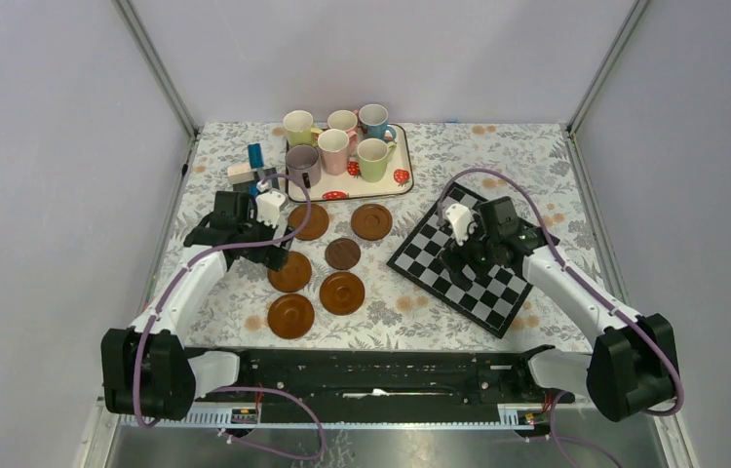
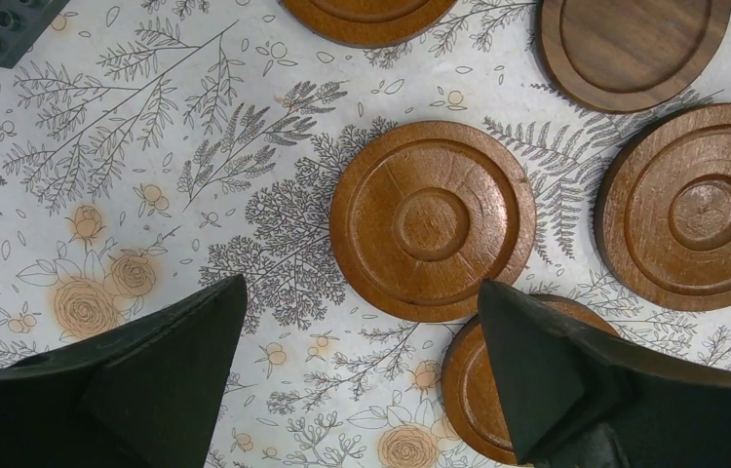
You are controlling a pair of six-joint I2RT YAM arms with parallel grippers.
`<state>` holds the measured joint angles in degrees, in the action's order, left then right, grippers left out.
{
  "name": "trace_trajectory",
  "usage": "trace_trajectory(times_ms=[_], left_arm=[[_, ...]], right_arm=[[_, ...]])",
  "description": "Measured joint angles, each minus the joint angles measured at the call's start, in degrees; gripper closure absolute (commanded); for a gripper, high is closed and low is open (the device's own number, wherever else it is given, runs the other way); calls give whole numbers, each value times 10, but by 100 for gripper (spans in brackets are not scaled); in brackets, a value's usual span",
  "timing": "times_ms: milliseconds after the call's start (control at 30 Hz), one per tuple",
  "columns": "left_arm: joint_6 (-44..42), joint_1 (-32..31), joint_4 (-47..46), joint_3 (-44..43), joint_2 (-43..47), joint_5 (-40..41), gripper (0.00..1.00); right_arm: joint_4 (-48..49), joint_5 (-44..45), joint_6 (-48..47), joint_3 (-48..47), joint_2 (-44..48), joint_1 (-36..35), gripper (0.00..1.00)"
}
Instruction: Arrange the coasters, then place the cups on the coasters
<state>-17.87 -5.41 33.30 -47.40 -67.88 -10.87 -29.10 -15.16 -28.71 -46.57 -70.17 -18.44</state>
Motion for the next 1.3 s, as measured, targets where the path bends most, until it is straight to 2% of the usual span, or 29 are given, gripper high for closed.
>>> trace_trajectory(times_ms=[400,700,833,1033,1300], left_arm=[[12,-8,-9,2,-13,10,1],[18,-10,-17,2,-17,19,1],[18,-11,-21,5,-17,23,1],[18,-12,-23,9,-20,23,1],[21,-12,-30,9,-32,22,1]], right_arm=[[-10,135,-30,86,16,-198,2],[35,270,-47,136,3,-229,2],[62,308,-66,141,3,-202,2],[122,312,-134,138,-21,-78,2],[199,299,-220,69,-137,22,2]])
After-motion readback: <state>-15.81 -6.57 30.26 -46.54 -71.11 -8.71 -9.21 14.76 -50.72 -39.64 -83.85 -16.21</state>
